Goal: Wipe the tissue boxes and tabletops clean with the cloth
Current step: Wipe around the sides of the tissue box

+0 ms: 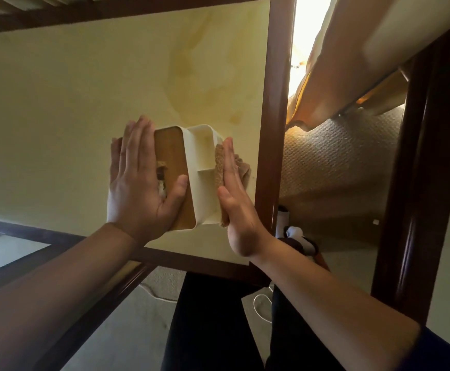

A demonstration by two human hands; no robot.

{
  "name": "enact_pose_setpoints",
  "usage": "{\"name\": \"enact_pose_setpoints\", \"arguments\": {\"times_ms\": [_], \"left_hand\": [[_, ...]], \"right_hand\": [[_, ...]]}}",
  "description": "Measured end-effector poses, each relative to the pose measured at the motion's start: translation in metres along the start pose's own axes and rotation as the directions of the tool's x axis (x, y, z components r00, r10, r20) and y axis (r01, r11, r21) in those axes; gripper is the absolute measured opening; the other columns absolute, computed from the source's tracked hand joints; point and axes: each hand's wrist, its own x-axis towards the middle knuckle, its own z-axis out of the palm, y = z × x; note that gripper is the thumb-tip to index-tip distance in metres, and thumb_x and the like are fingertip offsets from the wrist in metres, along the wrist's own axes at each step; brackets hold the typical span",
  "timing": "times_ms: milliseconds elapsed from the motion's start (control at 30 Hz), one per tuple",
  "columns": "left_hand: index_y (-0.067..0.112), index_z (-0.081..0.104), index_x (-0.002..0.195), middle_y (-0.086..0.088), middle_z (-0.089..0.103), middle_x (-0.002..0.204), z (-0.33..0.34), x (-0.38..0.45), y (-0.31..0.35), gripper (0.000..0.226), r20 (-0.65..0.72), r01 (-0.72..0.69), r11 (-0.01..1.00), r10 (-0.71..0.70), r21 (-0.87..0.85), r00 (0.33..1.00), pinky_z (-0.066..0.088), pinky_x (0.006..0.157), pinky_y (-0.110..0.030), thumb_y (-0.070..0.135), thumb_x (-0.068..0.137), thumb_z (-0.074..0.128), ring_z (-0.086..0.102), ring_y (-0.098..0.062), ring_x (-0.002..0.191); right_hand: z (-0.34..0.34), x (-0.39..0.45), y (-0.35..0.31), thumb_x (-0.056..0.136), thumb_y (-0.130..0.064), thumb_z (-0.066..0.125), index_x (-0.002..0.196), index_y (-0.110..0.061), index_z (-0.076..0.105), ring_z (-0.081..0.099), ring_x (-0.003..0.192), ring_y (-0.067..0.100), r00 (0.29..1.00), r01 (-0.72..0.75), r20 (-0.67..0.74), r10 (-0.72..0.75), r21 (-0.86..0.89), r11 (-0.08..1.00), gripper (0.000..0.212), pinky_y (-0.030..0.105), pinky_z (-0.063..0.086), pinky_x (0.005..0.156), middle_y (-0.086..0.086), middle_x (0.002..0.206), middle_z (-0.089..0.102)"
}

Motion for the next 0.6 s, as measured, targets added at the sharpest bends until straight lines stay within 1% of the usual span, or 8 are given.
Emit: {"name": "enact_pose_setpoints", "arguments": {"times_ms": [100,233,267,367,400,467,500,600], "left_hand": [[0.000,0.019,0.162,-0.016,0.019,0.170,0.000,0.000,-0.002,0.089,0.000,0.000,1.000,0.000,-0.001,1.000,0.006,0.129,-0.053,0.058,0.097,0.038,0.011,-0.030,0.160],[0.001,0.018,0.162,-0.016,0.020,0.170,-0.002,0.001,-0.003,0.089,0.011,-0.001,1.000,0.001,0.007,1.000,0.006,0.129,-0.054,0.059,0.097,0.039,0.011,-0.031,0.160],[0.001,0.018,0.162,-0.016,0.020,0.170,-0.002,0.001,-0.003,0.089,0.013,0.001,1.000,-0.001,0.004,1.000,0.006,0.129,-0.054,0.059,0.097,0.039,0.012,-0.031,0.160],[0.001,0.018,0.162,-0.016,0.020,0.170,-0.003,0.000,-0.001,0.089,0.005,0.005,1.000,-0.005,0.009,1.000,0.006,0.129,-0.054,0.059,0.097,0.039,0.012,-0.032,0.159],[0.001,0.018,0.162,-0.016,0.019,0.170,-0.003,0.000,-0.001,0.089,0.003,0.006,1.000,-0.006,0.011,1.000,0.006,0.129,-0.054,0.058,0.097,0.040,0.012,-0.031,0.160],[0.001,0.017,0.162,-0.015,0.018,0.171,-0.002,-0.001,-0.002,0.090,0.005,0.008,1.000,-0.008,0.013,1.000,0.005,0.129,-0.054,0.058,0.096,0.040,0.011,-0.031,0.160],[0.001,0.017,0.162,-0.015,0.018,0.171,-0.002,-0.001,-0.002,0.090,0.006,0.008,1.000,-0.009,0.014,1.000,0.005,0.129,-0.054,0.058,0.096,0.039,0.011,-0.031,0.160],[0.002,0.016,0.163,-0.014,0.016,0.171,-0.001,-0.001,-0.002,0.090,0.008,0.007,1.000,-0.007,0.020,1.000,0.004,0.129,-0.053,0.059,0.096,0.038,0.010,-0.030,0.160]], "right_hand": [[-0.002,0.015,-0.002,0.106,-0.047,0.026,0.168,-0.026,-0.008,-0.009,0.162,0.009,1.000,-0.027,0.001,0.027,0.006,1.000,0.074,0.060,0.006,0.131,-0.011,0.177,-0.010],[-0.007,0.054,-0.018,0.106,-0.051,0.019,0.168,-0.022,-0.005,-0.006,0.162,0.008,0.999,-0.028,-0.031,0.026,-0.065,0.997,0.073,0.051,0.001,0.133,-0.005,0.178,-0.005],[-0.008,0.063,-0.023,0.105,-0.052,0.017,0.168,-0.021,-0.003,-0.005,0.163,0.009,0.999,-0.018,-0.032,0.015,-0.092,0.996,0.073,0.048,-0.002,0.133,-0.002,0.178,-0.003],[-0.011,0.072,-0.029,0.107,-0.048,0.011,0.168,-0.018,0.001,-0.007,0.163,0.010,0.999,0.036,-0.020,-0.041,-0.186,0.982,0.069,0.030,-0.011,0.130,0.003,0.178,0.000],[-0.011,0.068,-0.026,0.109,-0.043,0.012,0.168,-0.017,0.003,-0.009,0.163,0.011,0.998,0.060,-0.016,-0.065,-0.213,0.975,0.065,0.032,-0.012,0.130,0.003,0.178,-0.002],[-0.010,0.054,-0.019,0.113,-0.030,0.014,0.168,-0.017,0.007,-0.011,0.162,0.010,0.996,0.082,-0.024,-0.090,-0.220,0.972,0.058,0.046,-0.010,0.132,0.002,0.177,-0.004],[-0.008,0.045,-0.014,0.113,-0.028,0.015,0.168,-0.018,0.005,-0.011,0.162,0.009,0.997,0.069,-0.031,-0.076,-0.192,0.979,0.057,0.050,-0.007,0.132,0.000,0.177,-0.005],[-0.001,0.012,-0.001,0.113,-0.031,0.017,0.168,-0.026,-0.003,-0.009,0.162,0.008,1.000,-0.001,-0.017,0.000,-0.073,0.997,0.058,0.055,0.000,0.132,-0.007,0.177,-0.008]]}}
